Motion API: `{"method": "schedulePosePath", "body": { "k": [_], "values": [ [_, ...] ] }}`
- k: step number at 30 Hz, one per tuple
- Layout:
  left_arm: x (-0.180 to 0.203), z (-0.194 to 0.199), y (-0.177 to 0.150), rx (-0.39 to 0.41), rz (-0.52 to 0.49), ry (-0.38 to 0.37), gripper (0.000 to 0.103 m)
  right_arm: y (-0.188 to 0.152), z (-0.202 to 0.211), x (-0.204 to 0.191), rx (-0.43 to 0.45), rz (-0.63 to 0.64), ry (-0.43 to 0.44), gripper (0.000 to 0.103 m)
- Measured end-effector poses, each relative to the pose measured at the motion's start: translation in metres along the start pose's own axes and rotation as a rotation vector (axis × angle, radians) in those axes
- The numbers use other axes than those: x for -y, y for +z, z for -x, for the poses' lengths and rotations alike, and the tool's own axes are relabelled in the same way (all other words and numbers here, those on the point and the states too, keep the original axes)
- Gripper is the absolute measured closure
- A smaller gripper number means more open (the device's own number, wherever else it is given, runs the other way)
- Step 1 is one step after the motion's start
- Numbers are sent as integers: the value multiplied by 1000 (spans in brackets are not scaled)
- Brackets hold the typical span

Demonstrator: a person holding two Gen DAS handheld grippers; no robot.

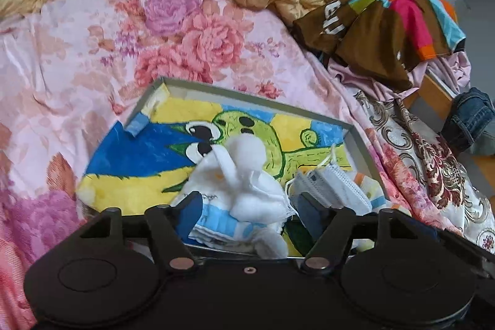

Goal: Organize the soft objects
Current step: 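Open both grippers in the tray and pull both tools back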

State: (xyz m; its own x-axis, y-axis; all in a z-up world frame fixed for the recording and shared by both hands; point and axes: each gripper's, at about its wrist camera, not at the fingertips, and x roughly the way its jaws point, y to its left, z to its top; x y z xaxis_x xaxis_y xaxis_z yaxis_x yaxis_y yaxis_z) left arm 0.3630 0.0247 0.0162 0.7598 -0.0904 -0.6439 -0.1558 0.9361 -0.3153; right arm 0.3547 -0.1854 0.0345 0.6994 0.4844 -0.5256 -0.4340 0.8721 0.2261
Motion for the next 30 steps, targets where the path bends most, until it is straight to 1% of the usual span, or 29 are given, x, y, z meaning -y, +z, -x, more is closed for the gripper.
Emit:
{"method": "schedulePosePath", "body": {
  "k": [1,3,6,7,11,12,16,18,24,30],
  "values": [
    [0,4,0,7,-6,-1,28,0,4,-1,5,6,-3,46],
    [-2,15,0,28,-11,-1,22,1,11,-3,15,-2,2,40],
    [-5,32,-1,51,-11,4,20,2,22,-7,39,-19,20,32],
    [-7,38,-2,59,-14,3,20,3,26,-10,45,-15,24,32],
    [-13,66,-5,104,-25,14,12,4,42,-21,69,6,33,24],
    [-15,73,-6,114,-26,19,10,4,47,-24,77,11,35,21],
    [-19,100,-9,148,-48,34,8,5,66,-36,102,26,50,15],
    [-20,114,-12,176,-67,44,3,5,76,-43,113,35,53,9],
    [-21,152,-24,239,-104,69,1,4,106,-63,161,55,58,1],
    [-25,184,-37,292,-127,84,1,0,133,-75,196,65,55,0]
  ]
}}
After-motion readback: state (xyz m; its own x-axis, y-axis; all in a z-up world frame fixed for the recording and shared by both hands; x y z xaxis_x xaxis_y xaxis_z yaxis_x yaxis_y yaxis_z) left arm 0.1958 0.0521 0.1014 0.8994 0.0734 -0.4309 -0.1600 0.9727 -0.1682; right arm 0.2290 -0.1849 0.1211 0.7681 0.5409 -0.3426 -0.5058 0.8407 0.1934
